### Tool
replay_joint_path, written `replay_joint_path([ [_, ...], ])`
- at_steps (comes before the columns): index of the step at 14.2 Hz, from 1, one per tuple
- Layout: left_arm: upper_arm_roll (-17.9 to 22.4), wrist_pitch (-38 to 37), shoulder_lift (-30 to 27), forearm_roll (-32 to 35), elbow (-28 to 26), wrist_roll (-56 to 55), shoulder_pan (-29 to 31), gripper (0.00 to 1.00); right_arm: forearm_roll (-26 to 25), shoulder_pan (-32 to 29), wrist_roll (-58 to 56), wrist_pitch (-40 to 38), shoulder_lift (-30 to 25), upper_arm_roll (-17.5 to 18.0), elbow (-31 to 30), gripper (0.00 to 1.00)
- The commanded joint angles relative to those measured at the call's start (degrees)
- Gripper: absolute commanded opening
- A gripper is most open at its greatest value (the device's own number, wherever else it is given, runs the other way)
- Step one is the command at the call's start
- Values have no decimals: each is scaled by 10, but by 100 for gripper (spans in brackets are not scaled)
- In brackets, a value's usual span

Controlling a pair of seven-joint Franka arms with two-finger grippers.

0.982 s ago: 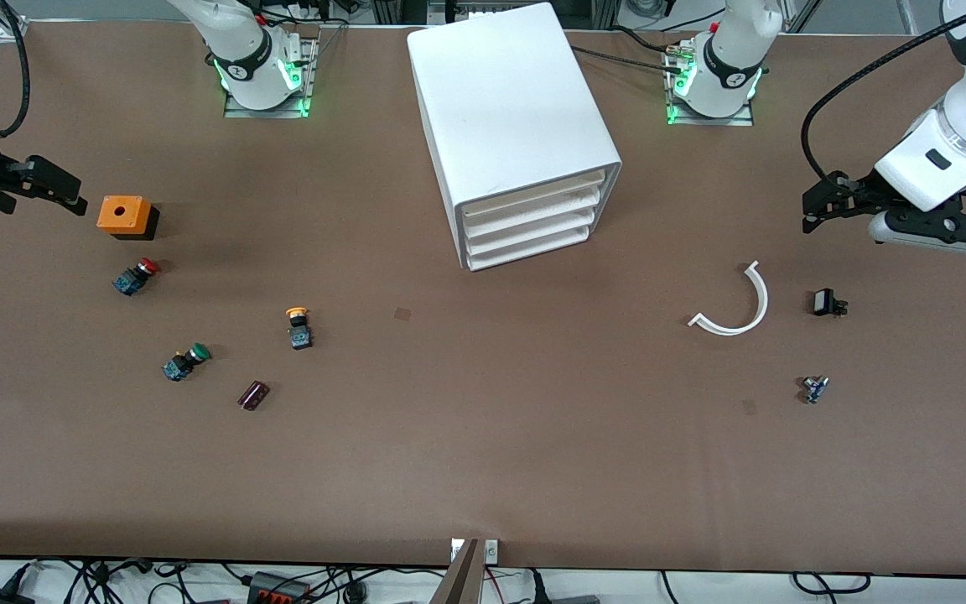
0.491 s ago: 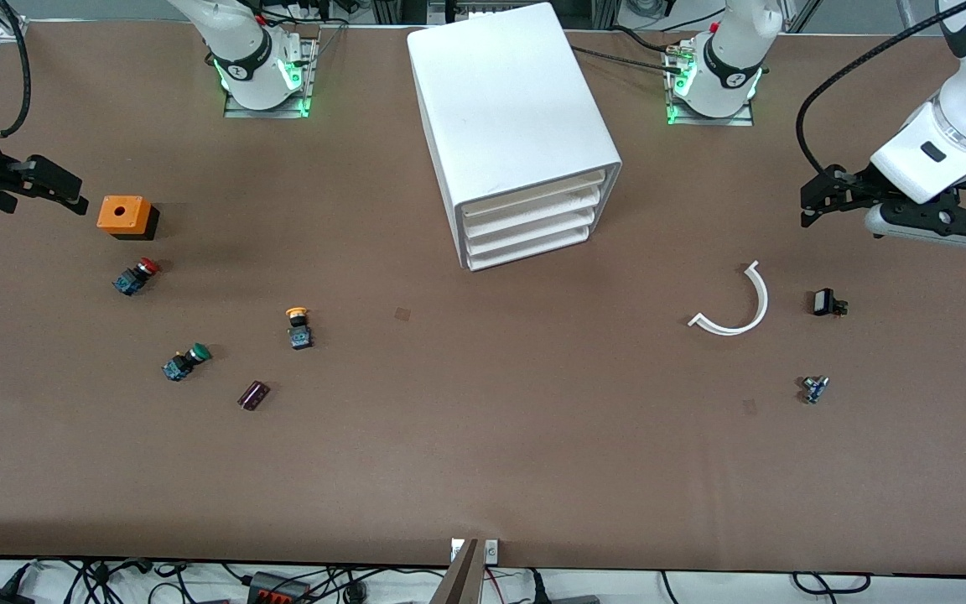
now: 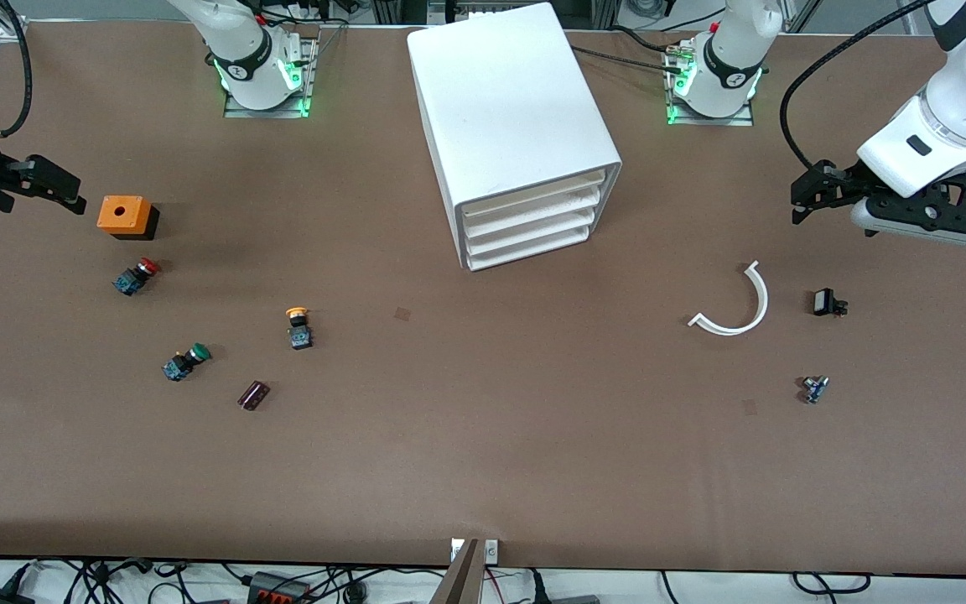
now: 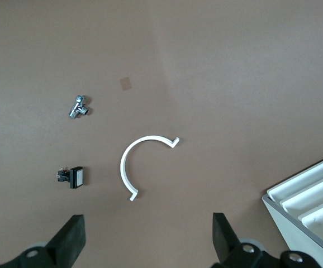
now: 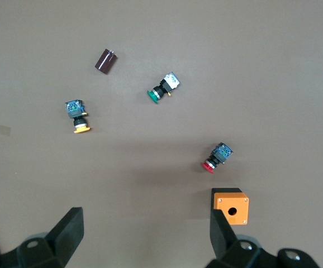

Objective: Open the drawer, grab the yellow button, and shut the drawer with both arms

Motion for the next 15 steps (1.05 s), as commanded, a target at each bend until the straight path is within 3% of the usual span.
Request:
replay_joint_path([
  [1, -5, -9, -3, 12, 6, 9, 4, 100, -13, -3, 4, 1, -12, 7, -7, 100],
  [15, -5, -11, -4, 20, 7, 10, 2, 100, -12, 2, 4, 3, -5, 7, -7, 100],
])
